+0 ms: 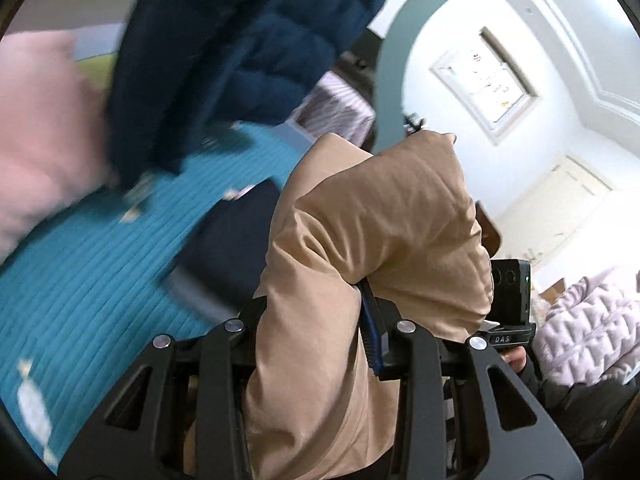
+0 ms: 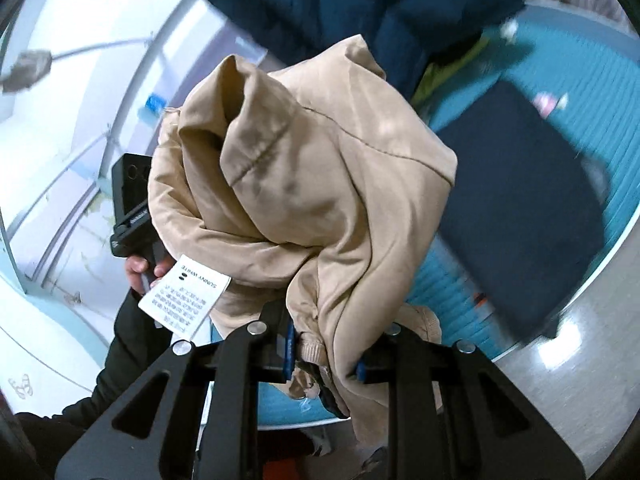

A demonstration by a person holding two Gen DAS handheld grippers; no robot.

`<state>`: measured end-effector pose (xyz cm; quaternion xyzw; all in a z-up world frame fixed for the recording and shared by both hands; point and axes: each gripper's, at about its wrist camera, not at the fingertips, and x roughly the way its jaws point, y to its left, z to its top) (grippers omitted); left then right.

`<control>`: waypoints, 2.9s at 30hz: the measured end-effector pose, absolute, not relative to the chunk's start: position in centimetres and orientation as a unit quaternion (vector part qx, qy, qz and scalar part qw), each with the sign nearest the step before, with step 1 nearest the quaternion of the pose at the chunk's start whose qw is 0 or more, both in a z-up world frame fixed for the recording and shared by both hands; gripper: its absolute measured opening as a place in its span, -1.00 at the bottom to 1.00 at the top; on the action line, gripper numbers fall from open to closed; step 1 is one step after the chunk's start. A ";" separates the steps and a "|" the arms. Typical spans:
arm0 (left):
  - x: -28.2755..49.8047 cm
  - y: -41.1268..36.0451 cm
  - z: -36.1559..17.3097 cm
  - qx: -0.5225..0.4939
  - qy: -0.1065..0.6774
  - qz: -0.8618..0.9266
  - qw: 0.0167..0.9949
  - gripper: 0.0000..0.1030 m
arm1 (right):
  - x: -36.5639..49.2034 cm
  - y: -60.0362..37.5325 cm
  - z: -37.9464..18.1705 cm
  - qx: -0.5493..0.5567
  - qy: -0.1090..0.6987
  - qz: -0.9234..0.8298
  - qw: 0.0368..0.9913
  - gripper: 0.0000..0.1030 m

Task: Fold large clothes
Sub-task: 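Carry the tan jacket bundle with both tools toward the stack of dark clothes, then lower the tan jacket onto the dark clothes stack and open both tools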

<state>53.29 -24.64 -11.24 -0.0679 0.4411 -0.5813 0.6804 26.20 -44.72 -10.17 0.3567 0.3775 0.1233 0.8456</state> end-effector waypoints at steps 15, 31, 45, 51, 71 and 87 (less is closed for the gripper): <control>63.5 -45.4 -22.1 -0.020 0.539 -0.526 0.658 -0.26 | 31.4 -60.5 -18.6 0.419 0.419 0.030 0.805 -0.61; 67.1 -44.1 -27.6 -0.096 0.569 -0.450 0.682 0.13 | 34.7 -64.6 -26.9 0.357 0.452 -0.078 0.814 0.23; 60.8 -35.7 -20.9 0.042 0.459 -0.414 0.785 0.49 | 33.5 -55.5 -17.3 0.227 0.404 -0.001 0.886 0.27; 56.8 -32.3 -22.4 0.102 0.445 -0.377 0.806 0.51 | 35.2 -50.0 -21.2 0.138 0.477 0.003 0.868 -0.29; 43.5 -22.3 -23.2 0.079 0.398 -0.283 0.869 0.75 | 27.9 -37.3 -18.7 0.069 0.387 -0.129 0.910 0.47; 37.0 -17.3 -21.9 0.043 0.337 -0.278 0.898 0.91 | 25.0 -28.5 -17.6 0.041 0.368 -0.180 0.911 0.77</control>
